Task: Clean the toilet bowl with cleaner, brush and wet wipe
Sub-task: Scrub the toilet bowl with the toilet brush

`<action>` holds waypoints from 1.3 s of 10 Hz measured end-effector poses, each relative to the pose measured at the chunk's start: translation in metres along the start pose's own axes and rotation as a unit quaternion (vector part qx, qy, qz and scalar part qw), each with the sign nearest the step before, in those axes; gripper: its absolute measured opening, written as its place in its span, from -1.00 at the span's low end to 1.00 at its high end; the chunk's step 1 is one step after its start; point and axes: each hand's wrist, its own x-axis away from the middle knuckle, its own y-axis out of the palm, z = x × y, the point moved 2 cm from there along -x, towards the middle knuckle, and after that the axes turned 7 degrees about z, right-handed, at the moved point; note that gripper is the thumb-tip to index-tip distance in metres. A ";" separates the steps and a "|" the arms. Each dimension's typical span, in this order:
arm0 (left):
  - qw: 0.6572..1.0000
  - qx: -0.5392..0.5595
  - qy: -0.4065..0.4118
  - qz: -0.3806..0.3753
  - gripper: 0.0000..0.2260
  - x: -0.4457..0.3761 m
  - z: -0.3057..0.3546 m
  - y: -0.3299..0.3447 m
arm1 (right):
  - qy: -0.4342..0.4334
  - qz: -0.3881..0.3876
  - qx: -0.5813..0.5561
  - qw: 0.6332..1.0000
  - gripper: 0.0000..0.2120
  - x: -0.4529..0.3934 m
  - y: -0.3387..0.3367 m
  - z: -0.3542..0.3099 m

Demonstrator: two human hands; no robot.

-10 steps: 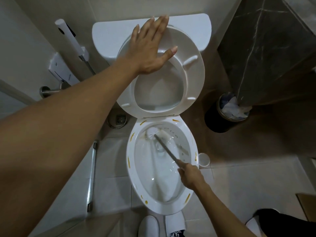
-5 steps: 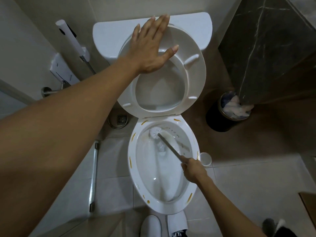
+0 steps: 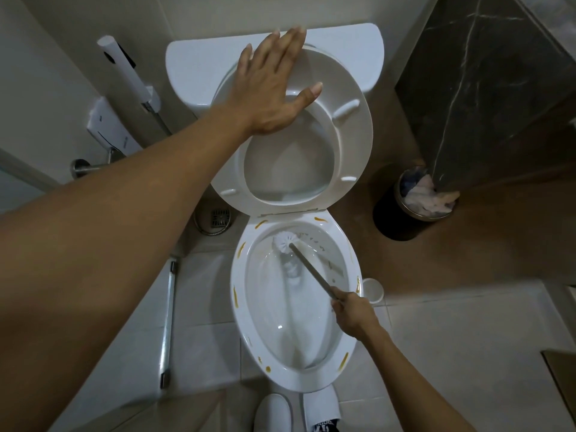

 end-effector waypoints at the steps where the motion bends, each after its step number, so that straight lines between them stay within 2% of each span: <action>1: 1.000 0.001 -0.001 0.003 -0.33 0.001 0.000 0.000 | -0.018 -0.028 -0.027 0.999 -0.60 0.011 0.010 -0.005; 2: 1.000 -0.002 -0.001 0.003 -0.32 0.000 0.000 0.001 | -0.035 -0.033 -0.021 0.999 -0.62 0.010 0.010 -0.005; 3: 1.000 -0.003 -0.001 0.003 -0.31 0.000 0.000 0.002 | 0.000 -0.004 -0.003 1.000 -0.61 0.004 0.003 0.000; 4: 1.000 -0.002 -0.001 0.002 -0.31 -0.001 -0.001 0.001 | -0.001 -0.012 -0.017 1.000 -0.61 0.012 0.009 -0.003; 5: 1.000 -0.005 0.000 0.002 -0.30 -0.001 -0.001 0.003 | -0.053 -0.044 0.002 0.998 -0.60 0.023 0.016 -0.010; 7: 1.000 -0.002 -0.002 0.004 -0.31 -0.001 -0.001 0.003 | -0.073 -0.158 0.092 0.980 -0.63 0.022 -0.033 -0.020; 8: 1.000 -0.004 -0.002 0.008 -0.31 0.000 -0.001 0.003 | -0.097 -0.167 0.146 0.970 -0.62 0.020 -0.041 -0.029; 10: 1.000 -0.006 0.003 0.011 -0.30 -0.001 0.000 0.003 | -0.080 -0.082 0.082 0.990 -0.62 0.011 -0.013 -0.031; 11: 1.000 -0.005 0.000 0.007 -0.30 -0.001 0.000 0.004 | -0.067 -0.096 0.065 0.991 -0.63 0.028 -0.003 -0.019; 12: 1.000 -0.009 -0.001 0.005 -0.30 0.000 0.000 0.003 | -0.068 -0.131 0.101 0.984 -0.63 0.036 -0.012 -0.012; 13: 1.000 -0.009 -0.001 0.005 -0.30 0.000 0.000 0.003 | -0.098 -0.184 0.203 0.957 -0.65 0.039 -0.032 -0.021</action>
